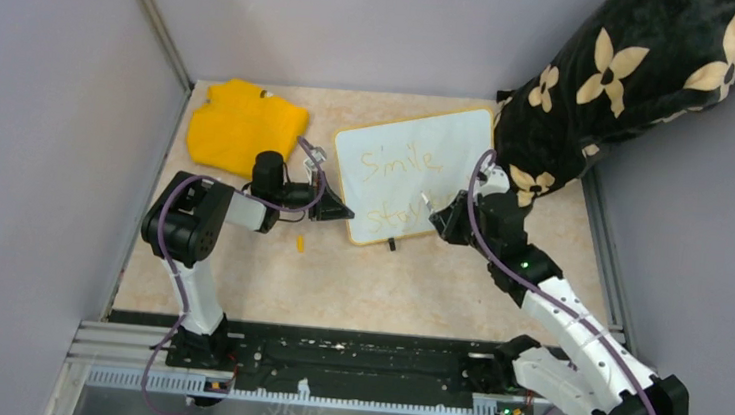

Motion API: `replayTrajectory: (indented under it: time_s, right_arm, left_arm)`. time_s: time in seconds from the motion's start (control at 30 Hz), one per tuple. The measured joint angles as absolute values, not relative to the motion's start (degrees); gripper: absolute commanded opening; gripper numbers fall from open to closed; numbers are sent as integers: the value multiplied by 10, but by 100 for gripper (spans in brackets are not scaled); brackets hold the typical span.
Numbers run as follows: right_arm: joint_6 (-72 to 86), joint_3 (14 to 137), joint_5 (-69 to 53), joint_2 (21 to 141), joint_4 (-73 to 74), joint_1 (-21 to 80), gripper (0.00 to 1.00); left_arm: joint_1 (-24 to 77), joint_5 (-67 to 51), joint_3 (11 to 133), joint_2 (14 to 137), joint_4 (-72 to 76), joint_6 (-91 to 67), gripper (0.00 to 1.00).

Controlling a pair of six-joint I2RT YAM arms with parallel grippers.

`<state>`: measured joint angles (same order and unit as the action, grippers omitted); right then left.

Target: Write a sentence on the whiteboard

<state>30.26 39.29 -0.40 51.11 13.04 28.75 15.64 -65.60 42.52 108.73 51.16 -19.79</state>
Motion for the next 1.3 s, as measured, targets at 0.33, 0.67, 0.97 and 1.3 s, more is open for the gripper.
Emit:
replayTrajectory:
  time_s: [0.33, 0.67, 0.97, 1.3]
  right_arm:
    - [342, 352, 39, 512, 88, 291, 0]
    - [348, 344, 78, 506, 82, 290, 0]
    - [348, 341, 84, 520, 65, 287, 0]
    - [348, 341, 85, 540, 53, 267, 0]
  left_arm:
    - [156, -656, 425, 1087, 510, -196, 0]
    - [156, -656, 425, 1087, 510, -196, 0]
    - [156, -656, 425, 1087, 509, -196, 0]
    - [156, -656, 425, 1087, 509, -196, 0]
